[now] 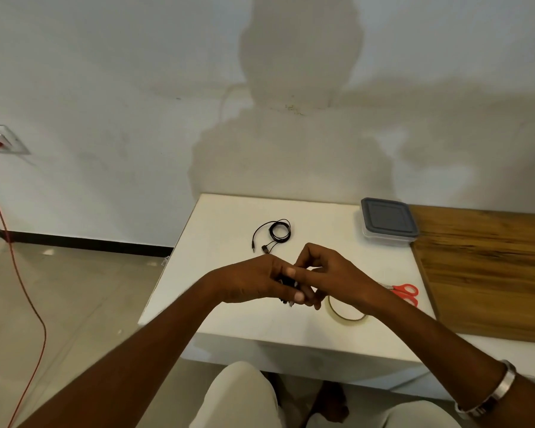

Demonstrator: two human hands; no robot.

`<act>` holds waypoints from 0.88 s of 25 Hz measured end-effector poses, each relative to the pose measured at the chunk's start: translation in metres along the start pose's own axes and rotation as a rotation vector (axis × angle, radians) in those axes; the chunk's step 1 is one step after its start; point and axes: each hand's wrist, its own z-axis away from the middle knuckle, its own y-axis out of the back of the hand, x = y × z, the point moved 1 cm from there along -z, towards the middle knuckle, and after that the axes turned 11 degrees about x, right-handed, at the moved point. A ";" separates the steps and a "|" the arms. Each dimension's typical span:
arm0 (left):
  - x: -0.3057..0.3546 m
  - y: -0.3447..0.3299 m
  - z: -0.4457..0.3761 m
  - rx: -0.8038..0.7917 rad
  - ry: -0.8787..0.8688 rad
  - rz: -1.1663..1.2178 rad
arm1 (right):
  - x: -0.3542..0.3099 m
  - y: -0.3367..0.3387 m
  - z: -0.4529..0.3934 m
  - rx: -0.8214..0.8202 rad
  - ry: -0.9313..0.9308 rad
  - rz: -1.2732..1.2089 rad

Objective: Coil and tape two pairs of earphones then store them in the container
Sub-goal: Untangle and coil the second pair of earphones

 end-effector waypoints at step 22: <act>-0.005 -0.012 -0.006 0.285 0.034 0.766 | 0.024 0.004 -0.006 0.023 -0.108 -0.332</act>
